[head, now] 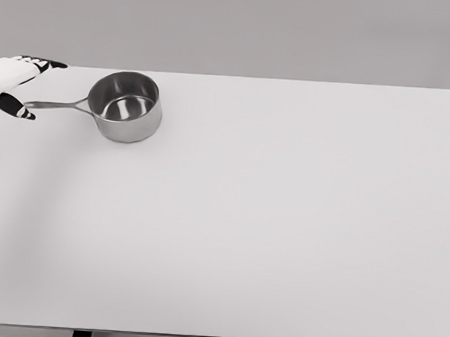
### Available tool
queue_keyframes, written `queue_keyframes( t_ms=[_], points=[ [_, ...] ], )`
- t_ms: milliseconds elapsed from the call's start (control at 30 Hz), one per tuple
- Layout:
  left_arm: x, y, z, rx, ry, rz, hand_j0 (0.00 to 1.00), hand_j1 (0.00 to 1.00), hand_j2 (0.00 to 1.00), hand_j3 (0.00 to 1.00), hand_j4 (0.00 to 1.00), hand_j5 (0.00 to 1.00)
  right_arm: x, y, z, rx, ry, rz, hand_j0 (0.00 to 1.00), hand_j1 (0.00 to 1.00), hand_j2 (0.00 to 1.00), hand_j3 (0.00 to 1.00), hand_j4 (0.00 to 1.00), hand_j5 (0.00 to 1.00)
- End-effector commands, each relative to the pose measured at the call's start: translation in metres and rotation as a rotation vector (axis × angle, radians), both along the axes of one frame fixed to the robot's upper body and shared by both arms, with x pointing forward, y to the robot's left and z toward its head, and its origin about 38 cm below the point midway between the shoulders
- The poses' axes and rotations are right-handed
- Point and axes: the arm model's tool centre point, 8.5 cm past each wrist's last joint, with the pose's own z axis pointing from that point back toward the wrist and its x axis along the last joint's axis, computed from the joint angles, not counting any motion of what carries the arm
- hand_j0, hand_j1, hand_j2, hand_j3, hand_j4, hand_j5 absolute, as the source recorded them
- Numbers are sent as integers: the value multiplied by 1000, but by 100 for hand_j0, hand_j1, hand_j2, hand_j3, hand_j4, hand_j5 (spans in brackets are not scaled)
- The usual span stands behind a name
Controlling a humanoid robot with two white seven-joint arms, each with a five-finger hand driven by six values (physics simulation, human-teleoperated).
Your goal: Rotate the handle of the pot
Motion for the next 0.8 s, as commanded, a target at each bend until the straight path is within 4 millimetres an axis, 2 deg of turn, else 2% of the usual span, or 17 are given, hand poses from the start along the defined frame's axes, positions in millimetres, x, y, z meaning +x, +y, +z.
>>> queue_keyframes(
  t_ms=[0, 333, 567, 700, 767],
  points=[
    [1, 2, -1, -11, -13, 16, 100, 100, 100, 100, 100, 100, 0, 0, 0, 0, 0, 0, 100, 100, 100, 100, 100, 100],
    [7, 0, 5, -22, -37, 23, 100, 100, 100, 100, 100, 100, 0, 0, 0, 0, 0, 0, 100, 100, 100, 100, 100, 100],
    [-5, 5, 18, -27, -60, -78, 100, 100, 100, 100, 100, 100, 0, 0, 0, 0, 0, 0, 100, 100, 100, 100, 100, 100],
    [-11, 14, 22, -20, -62, -95, 100, 100, 100, 100, 100, 100, 0, 0, 0, 0, 0, 0, 100, 100, 100, 100, 100, 100],
    [-19, 28, 33, -28, -77, -87, 100, 100, 100, 100, 100, 100, 0, 0, 0, 0, 0, 0, 100, 100, 100, 100, 100, 100]
  ],
)
